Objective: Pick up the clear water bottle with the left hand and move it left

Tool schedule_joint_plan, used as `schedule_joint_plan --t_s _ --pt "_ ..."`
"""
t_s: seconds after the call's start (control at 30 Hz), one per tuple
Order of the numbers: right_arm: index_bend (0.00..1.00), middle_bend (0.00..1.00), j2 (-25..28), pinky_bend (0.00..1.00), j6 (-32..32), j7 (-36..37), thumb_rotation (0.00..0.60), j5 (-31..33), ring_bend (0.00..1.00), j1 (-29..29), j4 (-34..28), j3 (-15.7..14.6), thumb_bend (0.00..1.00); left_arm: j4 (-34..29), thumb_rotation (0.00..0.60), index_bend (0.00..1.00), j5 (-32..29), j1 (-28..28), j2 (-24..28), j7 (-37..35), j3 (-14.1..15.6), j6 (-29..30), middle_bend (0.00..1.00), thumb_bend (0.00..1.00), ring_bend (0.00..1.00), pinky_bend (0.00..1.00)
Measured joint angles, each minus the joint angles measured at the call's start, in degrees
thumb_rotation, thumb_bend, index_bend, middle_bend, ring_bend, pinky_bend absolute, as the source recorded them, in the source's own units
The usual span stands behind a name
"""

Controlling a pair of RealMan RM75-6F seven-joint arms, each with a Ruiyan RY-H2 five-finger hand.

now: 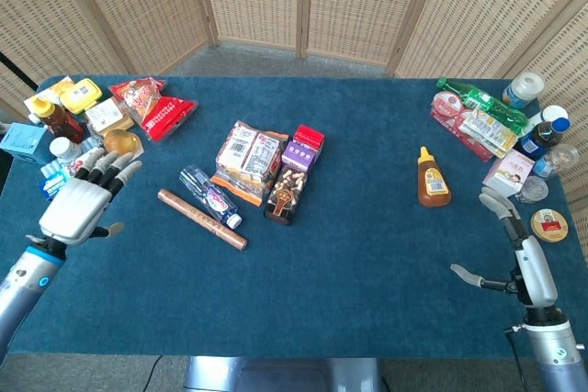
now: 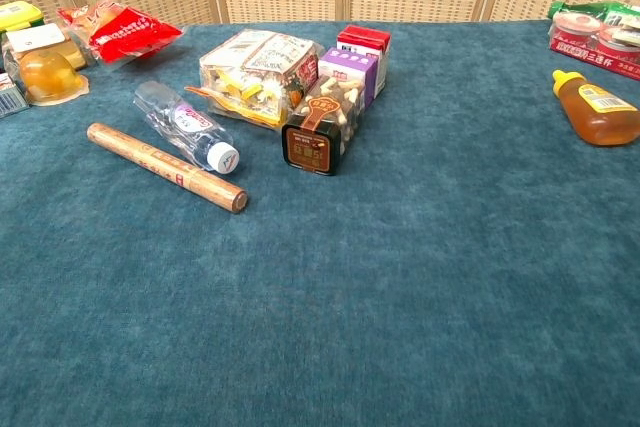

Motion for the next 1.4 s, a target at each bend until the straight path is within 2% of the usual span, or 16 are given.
schedule_joint_plan --t_s 0.2,0.37,0.7,1.17,1.4 --pt "0.11 0.06 -0.1 0.0 -0.1 0.1 0.6 -0.2 0.0 0.1 0.0 0.0 0.0 2.4 0.6 0.0 -3.5 -4.3 -2.9 4.5 -0.5 -5.3 0.0 0.0 0.0 0.04" --pt "0.11 0.07 -0.1 0.0 -0.2 0.0 0.6 -0.4 0.0 0.1 -0.2 0.0 0.0 4.9 0.6 0.02 -5.7 -7.2 -5.3 7.6 -0.6 -8.7 0.0 0.0 0.06 0.1" --pt "0.11 0.08 0.1 0.0 0.4 1.3 0.6 -0.3 0.0 0.0 -0.1 0.3 0.0 8.5 0.6 0.03 -13.4 -12.6 -10.5 15.0 -0.9 -15.1 0.0 0.0 0.09 0.12" --pt "0.12 0.09 0.7 0.0 2.0 3.5 0.6 -0.3 0.0 -0.6 -0.1 0.8 0.0 11.3 0.6 0.04 -24.1 -19.0 -15.8 23.4 -1.9 -18.0 0.05 0.0 0.11 0.13" --pt "0.12 0.09 0.8 0.0 2.2 4.8 0.6 -0.1 0.0 -0.7 0.3 0.9 0.0 12.8 0.6 0.04 -28.3 -21.1 -18.0 27.0 -0.8 -18.3 0.07 0.0 0.11 0.15"
